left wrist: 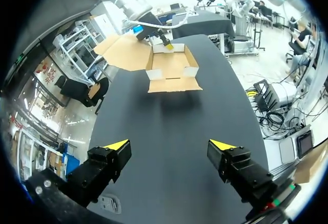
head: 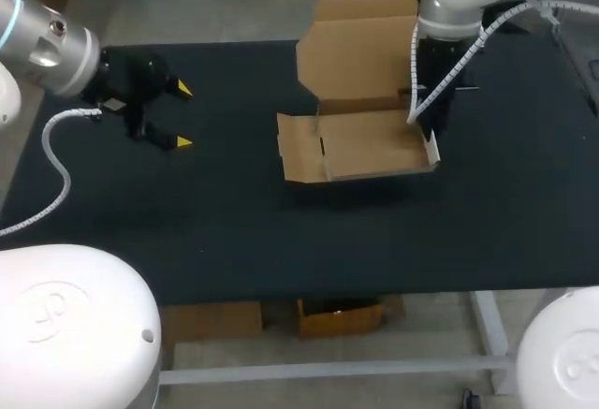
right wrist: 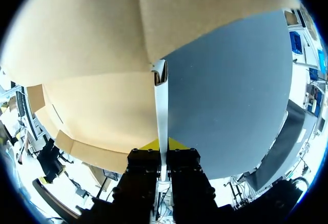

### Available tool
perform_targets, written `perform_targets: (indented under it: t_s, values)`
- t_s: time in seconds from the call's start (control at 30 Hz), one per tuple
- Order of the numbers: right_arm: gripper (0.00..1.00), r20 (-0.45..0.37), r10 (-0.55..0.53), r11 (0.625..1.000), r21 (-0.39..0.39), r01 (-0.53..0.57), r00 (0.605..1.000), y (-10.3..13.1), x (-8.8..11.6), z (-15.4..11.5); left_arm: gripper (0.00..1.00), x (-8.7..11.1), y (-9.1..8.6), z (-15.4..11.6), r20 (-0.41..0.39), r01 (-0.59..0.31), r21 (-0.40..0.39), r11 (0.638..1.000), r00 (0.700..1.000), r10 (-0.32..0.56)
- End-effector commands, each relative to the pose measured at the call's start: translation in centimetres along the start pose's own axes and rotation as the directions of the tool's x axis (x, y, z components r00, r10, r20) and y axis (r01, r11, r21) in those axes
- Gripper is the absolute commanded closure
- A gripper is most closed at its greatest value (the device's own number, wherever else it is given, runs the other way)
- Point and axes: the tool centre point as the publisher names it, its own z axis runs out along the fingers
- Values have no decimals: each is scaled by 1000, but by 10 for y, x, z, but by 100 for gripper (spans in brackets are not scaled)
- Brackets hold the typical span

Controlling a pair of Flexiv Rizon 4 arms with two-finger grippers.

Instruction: Assemble the packaging by folding the flat box into shape, placing the metal phone stand inside, and closing the box properly

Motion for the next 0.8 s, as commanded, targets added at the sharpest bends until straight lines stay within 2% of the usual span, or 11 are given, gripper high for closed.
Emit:
perform_targets:
  t_s: [0.03, 0.33, 0.57, 0.8]
  values:
    - [100, 3, 4, 1000, 28, -4, 1000, 2, 9, 2, 0, -4, 2, 8, -15, 18, 0, 1000, 1000, -18]
    - [100, -27, 63, 993, 99, -60, 998, -10, 32, 26, 0, 2, 11, 11, -22, 52, -11, 999, 998, -53]
    - [100, -26, 70, 990, 124, -66, 997, -14, 40, 35, 0, 5, 15, 13, -31, 58, -20, 998, 998, -59]
    - [100, -23, 63, 989, 136, -59, 998, -13, 48, 48, 0, 8, 19, 16, -76, 42, -20, 999, 996, -43]
